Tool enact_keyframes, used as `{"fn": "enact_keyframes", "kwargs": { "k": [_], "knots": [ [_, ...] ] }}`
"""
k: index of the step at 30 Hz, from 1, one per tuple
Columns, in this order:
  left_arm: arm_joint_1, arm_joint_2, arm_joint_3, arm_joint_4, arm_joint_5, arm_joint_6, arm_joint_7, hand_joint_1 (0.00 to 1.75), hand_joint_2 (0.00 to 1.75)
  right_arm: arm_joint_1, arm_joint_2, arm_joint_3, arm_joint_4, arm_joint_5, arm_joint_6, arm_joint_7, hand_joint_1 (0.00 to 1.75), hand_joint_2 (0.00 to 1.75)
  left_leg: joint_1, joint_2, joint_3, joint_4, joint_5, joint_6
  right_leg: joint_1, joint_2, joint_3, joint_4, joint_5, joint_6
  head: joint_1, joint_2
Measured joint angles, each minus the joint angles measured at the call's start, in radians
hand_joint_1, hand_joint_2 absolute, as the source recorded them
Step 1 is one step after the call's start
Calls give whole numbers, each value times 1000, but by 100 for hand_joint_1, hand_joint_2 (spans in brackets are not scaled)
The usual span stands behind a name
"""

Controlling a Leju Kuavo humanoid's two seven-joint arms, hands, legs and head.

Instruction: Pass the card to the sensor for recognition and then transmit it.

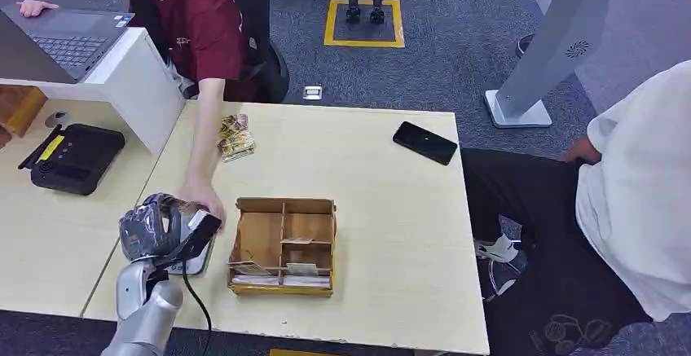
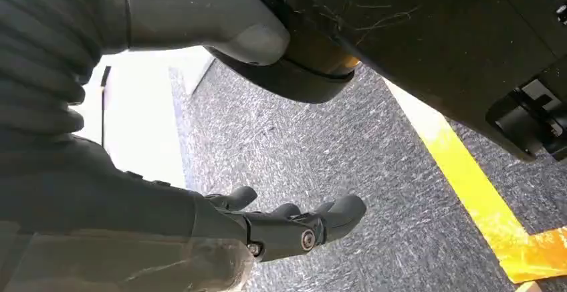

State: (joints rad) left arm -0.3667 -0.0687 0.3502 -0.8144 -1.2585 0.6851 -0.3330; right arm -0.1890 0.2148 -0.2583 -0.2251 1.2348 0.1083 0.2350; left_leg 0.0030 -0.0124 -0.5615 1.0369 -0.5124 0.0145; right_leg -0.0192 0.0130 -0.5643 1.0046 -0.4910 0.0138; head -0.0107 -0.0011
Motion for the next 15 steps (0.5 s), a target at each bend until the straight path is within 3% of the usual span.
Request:
{"fn": "enact_keyframes", "kwargs": {
  "k": [15],
  "knots": [
    [12,0,0,0,59,0,14,175,175,2,0,0,0,-3,-3,0,0,175,0,0,0,0,0,0,0,0,0,0,0,0,0,0]
  ]
}}
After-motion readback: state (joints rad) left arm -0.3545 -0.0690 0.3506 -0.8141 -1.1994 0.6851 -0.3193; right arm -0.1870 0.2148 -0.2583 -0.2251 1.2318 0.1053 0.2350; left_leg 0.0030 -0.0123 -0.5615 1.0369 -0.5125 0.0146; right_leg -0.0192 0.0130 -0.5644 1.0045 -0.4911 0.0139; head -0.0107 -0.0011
